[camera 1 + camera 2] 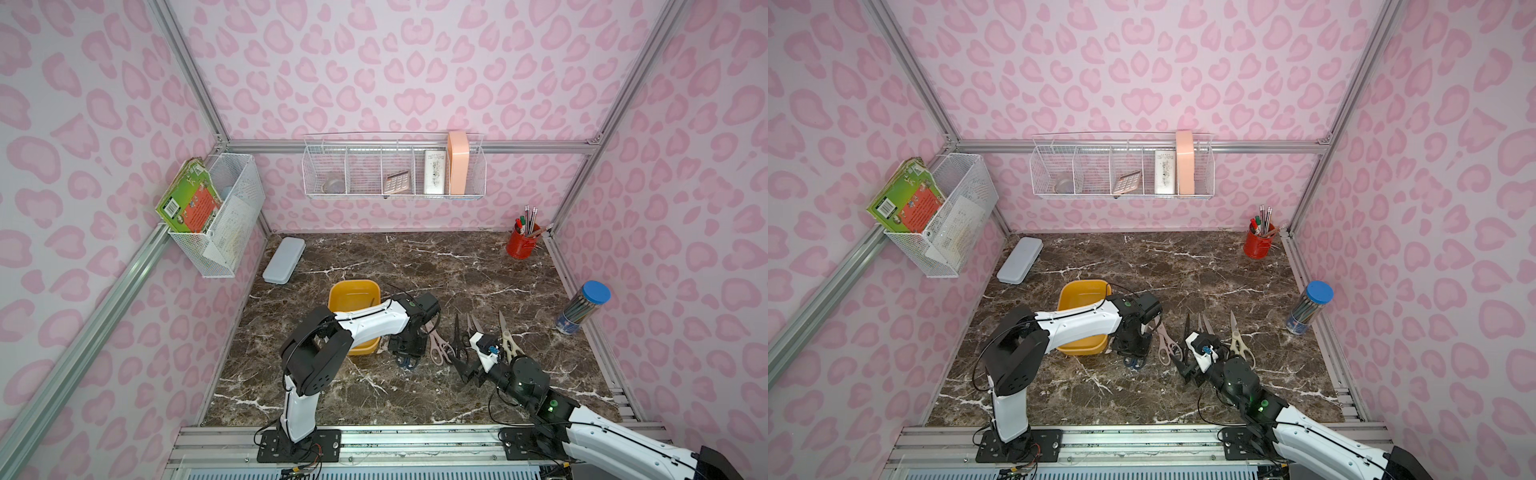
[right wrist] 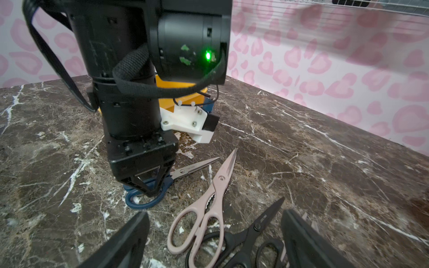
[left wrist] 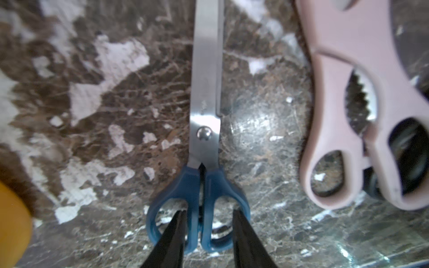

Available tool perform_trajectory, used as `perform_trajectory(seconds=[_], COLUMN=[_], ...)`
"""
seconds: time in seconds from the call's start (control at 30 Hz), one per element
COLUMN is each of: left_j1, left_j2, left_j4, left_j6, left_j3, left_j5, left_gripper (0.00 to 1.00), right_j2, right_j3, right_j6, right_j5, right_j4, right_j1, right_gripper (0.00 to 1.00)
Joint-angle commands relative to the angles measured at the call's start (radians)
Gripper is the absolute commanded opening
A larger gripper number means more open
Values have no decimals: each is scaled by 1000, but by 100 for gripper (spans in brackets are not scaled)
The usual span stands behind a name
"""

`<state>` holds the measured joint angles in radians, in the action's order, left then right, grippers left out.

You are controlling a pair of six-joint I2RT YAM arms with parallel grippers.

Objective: Put the scissors into the storage box
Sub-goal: Pick up the scissors from the center of the board.

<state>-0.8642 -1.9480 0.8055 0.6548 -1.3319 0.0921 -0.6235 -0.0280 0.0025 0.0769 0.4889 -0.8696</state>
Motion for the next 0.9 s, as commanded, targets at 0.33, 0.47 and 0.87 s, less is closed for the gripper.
perform_trajectory(seconds=[0.33,0.47,0.87], left_j1=[1,2,6], left_j2=[-45,-43,102], left_j4=[40,40,146], left_j6=[-8,-1,-35], left_j3=[19,26,-68], left_j5=[-42,-55,-182], left_gripper=[19,11,0], right_j2=[-65,-46,84], right_j3=[-32,-25,24], right_j6=[-6,-4,-2], right_j5=[-48,-40,11], right_j4=[33,32,31], right_j1=[-1,-1,-1], right_gripper=[89,89,92])
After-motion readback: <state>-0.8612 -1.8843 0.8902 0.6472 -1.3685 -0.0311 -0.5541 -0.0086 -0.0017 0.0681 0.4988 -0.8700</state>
